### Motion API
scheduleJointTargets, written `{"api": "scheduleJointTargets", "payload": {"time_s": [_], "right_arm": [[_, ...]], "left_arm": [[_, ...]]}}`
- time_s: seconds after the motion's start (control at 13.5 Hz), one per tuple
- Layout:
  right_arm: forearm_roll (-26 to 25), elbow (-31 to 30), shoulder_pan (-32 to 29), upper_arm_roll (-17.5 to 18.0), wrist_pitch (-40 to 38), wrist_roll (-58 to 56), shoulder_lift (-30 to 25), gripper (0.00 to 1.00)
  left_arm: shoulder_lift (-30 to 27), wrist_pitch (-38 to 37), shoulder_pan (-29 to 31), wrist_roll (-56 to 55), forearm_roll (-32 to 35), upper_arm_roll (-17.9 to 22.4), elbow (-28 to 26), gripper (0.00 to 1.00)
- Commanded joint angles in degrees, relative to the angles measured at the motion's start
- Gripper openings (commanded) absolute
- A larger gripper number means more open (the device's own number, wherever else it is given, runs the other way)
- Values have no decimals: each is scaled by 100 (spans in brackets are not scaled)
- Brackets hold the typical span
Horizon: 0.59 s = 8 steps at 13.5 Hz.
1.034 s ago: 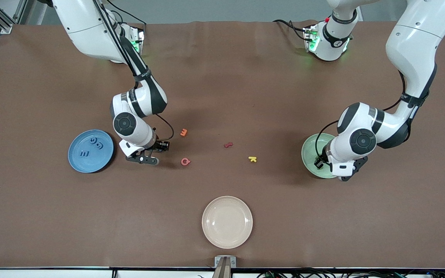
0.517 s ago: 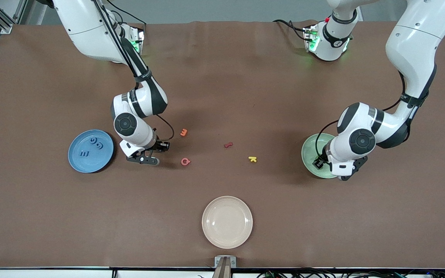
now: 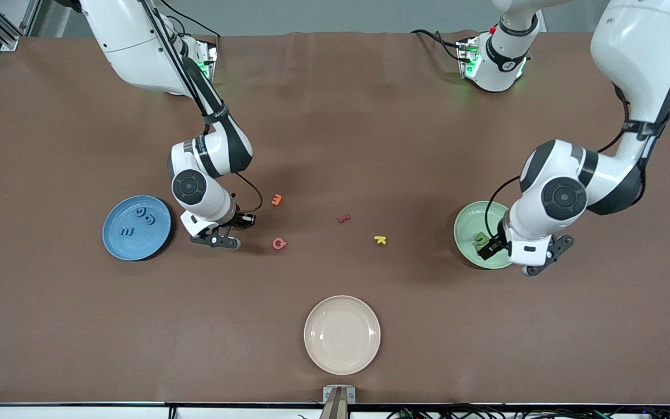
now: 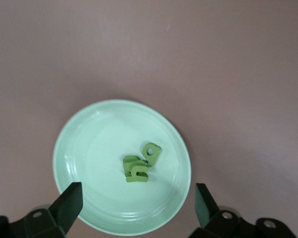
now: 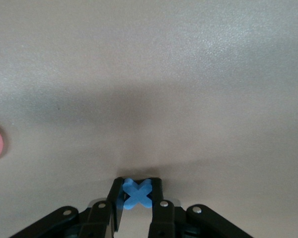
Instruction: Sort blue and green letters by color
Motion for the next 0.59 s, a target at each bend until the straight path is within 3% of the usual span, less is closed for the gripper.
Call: {"api": "scheduleJointTargets", "payload": {"time_s": [0.0,0.3,0.52], "right_arm": [[110,-24,-77,-67,-517,-140,-402,14],[66,-121,-788,-85,-1309,-1263,-1088,14],[-4,-270,-1368,-93,-1337,-2212,-1292,14]], "left_arm": [[-162,-704,36,749,85,-44,707,99],[-162,-1311,89,1261,-212,-298,1675,100],[-302,-1690,334,2006,-293,-334,1931,100]]}}
